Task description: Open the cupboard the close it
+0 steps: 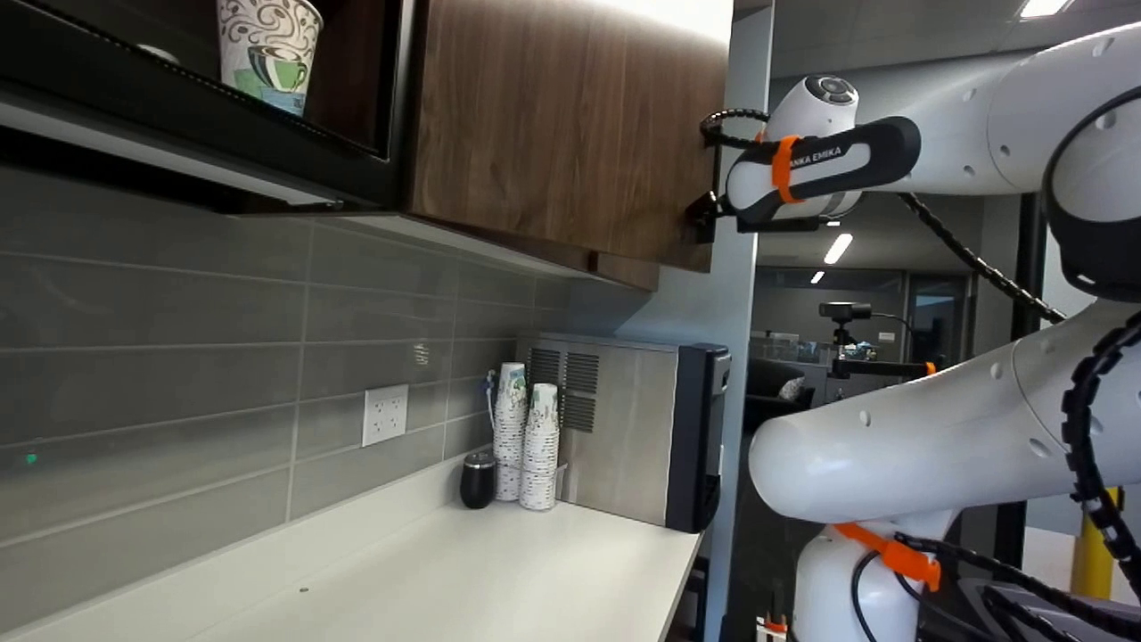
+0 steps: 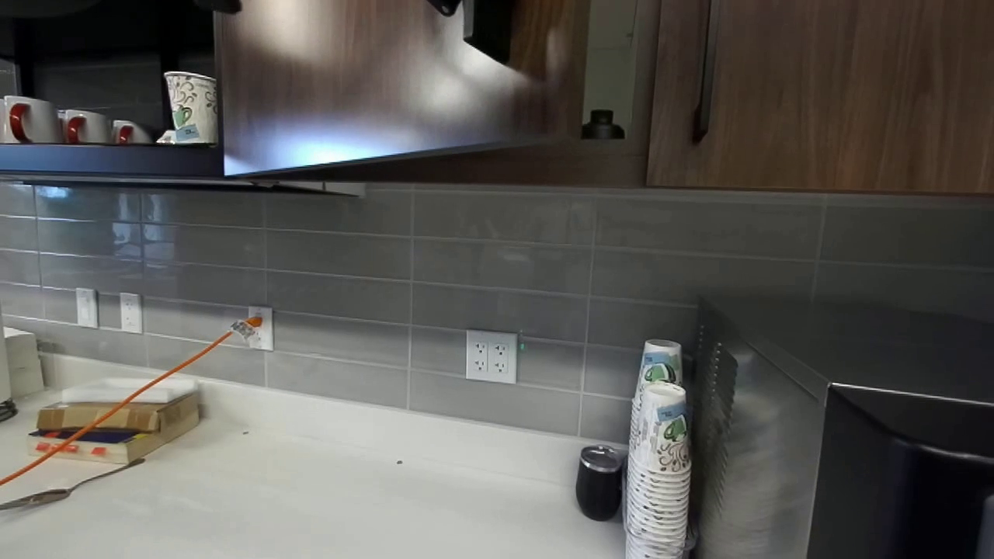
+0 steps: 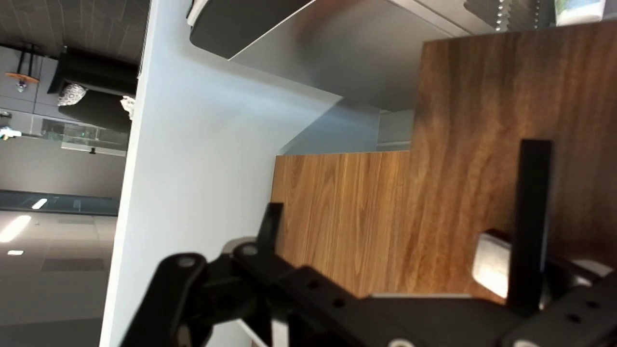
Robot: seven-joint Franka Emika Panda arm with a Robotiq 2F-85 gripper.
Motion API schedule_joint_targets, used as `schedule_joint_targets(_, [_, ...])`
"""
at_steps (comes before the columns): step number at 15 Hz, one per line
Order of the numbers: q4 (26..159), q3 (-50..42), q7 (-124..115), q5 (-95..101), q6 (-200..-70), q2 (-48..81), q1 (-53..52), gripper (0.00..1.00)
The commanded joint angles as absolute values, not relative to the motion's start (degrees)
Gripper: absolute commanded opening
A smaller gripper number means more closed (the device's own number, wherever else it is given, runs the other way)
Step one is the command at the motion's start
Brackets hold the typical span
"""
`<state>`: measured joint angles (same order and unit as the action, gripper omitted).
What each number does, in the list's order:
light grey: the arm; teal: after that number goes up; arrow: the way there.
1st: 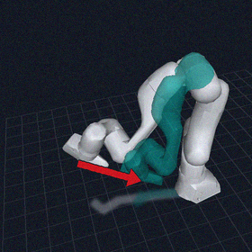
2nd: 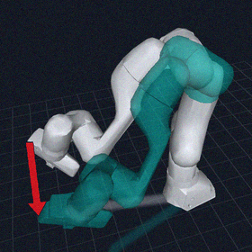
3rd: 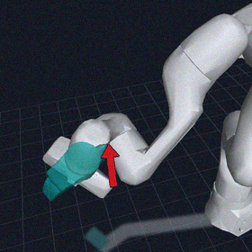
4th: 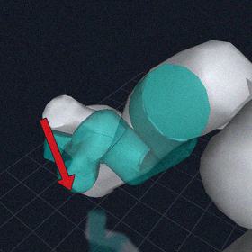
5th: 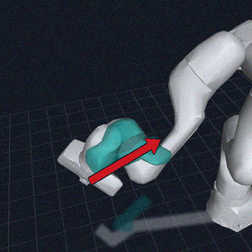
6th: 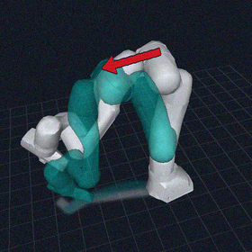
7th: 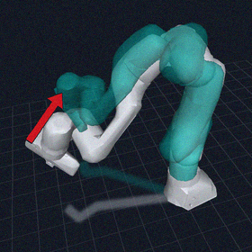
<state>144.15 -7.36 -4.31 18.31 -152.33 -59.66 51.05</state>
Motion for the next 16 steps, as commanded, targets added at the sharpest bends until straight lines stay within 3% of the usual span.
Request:
schedule_joint_targets(1, [149.64, -9.74, 1.49, 19.18, -147.08, -64.69, 49.24, 1.0])
schedule_joint_targets(16, [150.47, -10.44, 5.26, 20.2, -146.27, -66.51, 48.83, 1.0])
